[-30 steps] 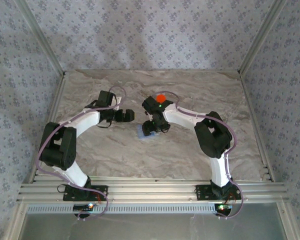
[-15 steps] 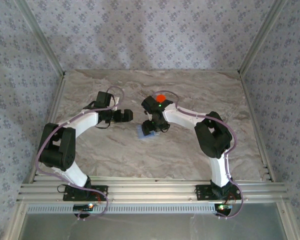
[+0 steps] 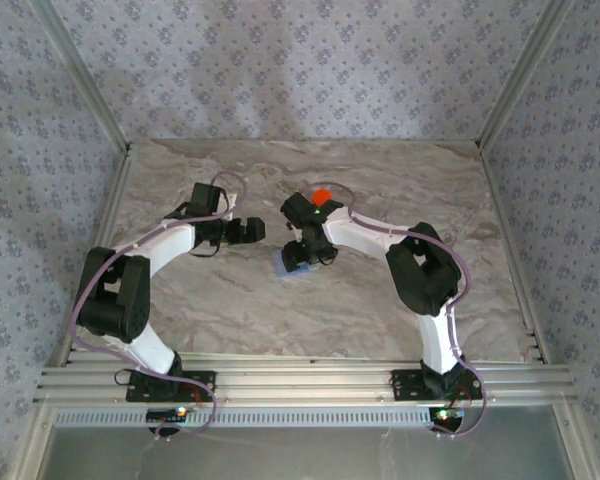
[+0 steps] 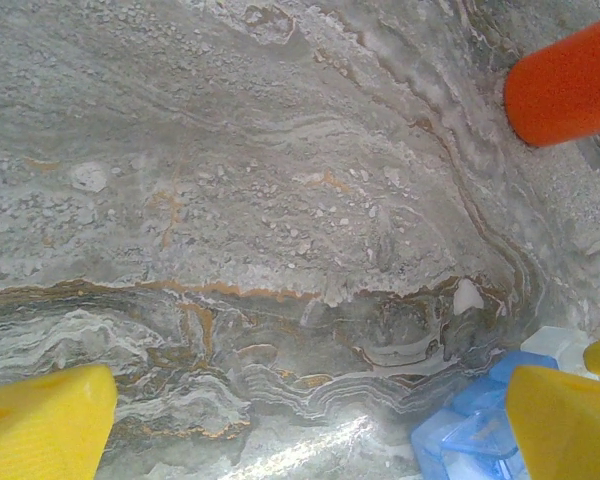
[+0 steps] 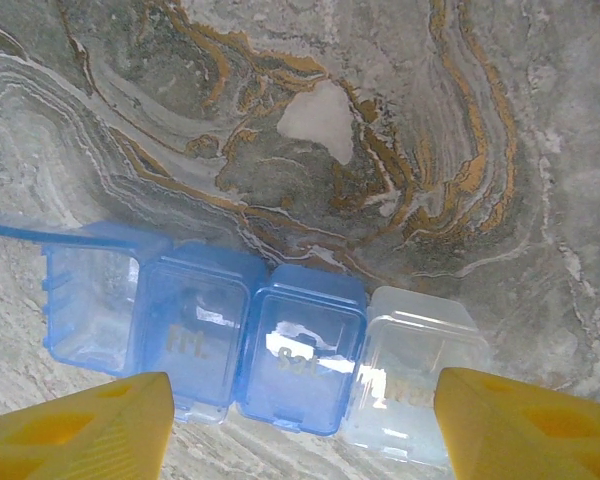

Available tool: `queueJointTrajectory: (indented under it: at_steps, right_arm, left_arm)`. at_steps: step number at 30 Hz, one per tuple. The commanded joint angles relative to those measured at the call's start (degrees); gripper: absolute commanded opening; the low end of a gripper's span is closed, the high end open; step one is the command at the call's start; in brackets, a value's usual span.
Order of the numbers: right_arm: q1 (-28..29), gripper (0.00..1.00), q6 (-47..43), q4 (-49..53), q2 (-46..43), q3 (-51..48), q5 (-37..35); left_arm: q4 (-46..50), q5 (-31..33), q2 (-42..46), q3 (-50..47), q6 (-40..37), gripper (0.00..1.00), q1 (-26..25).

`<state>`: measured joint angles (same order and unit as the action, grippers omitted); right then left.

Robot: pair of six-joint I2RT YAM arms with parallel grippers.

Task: Sort the pills into containers

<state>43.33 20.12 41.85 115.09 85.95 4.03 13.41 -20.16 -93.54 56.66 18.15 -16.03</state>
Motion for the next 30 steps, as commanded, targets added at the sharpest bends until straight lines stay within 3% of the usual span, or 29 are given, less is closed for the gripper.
queueJointTrajectory:
  at_steps: [1, 18, 30]
  right_arm:
    - [0.36, 0.72, 0.27, 0.52, 2.49, -2.55, 1.02]
    - [0.97, 0.72, 0.11, 0.86, 5.06, -4.45, 0.01]
    - [-1.41, 0.75, 2.45, 3.51, -0.81, 7.72, 3.89]
  left_arm:
    - [-0.5, -0.93, 1.78, -0.72, 0.57, 1.0, 0.66]
    - [-0.89, -1.13, 2.04, -0.95, 0.92, 0.99, 1.27]
    - [0.2, -1.68, 1.77, 0.37, 0.66, 1.0, 1.27]
